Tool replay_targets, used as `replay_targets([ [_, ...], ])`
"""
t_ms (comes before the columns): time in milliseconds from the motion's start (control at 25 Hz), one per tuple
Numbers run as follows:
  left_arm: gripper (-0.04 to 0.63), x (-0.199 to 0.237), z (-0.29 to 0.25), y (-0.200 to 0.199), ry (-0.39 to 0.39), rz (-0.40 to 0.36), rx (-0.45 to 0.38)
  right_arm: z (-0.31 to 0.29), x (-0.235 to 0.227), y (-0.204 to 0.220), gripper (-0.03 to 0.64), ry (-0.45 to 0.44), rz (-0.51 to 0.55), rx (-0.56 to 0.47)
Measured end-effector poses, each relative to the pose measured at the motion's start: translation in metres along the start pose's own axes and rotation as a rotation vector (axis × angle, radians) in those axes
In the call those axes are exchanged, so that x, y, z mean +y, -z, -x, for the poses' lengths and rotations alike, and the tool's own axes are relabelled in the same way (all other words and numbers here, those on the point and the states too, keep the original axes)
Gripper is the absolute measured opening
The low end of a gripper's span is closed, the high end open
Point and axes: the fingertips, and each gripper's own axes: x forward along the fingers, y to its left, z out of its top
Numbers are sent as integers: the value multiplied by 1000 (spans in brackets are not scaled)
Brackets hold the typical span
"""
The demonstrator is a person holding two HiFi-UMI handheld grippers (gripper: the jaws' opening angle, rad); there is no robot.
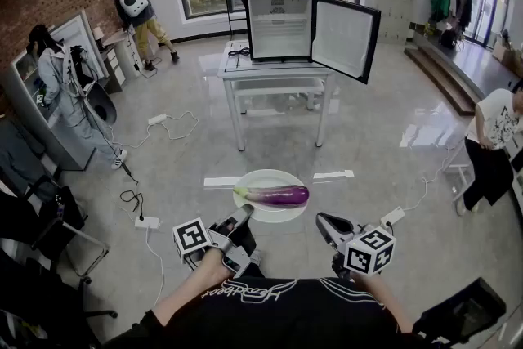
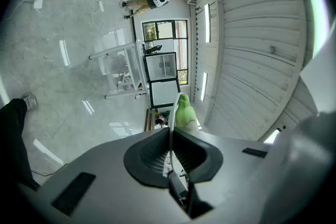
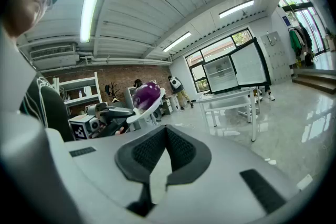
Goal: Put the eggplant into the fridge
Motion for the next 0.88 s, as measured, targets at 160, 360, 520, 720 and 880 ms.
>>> replay_targets([
  [160,25,1,0,7,-2,5,0,5,-1,3,6,3,6,1],
  [360,25,0,-2,10,-9,4,3,6,-2,2,6,-7,10,4],
  [520,25,-1,-1,9,-10,7,-4,5,3,1,6,-28,4,0],
  [720,25,2,-6,16,-16,8,0,12,0,0,6,-38,-13,-17],
  [880,25,-5,-12,20,-3,11,8,18,-8,0,6,-21,-45,-32],
])
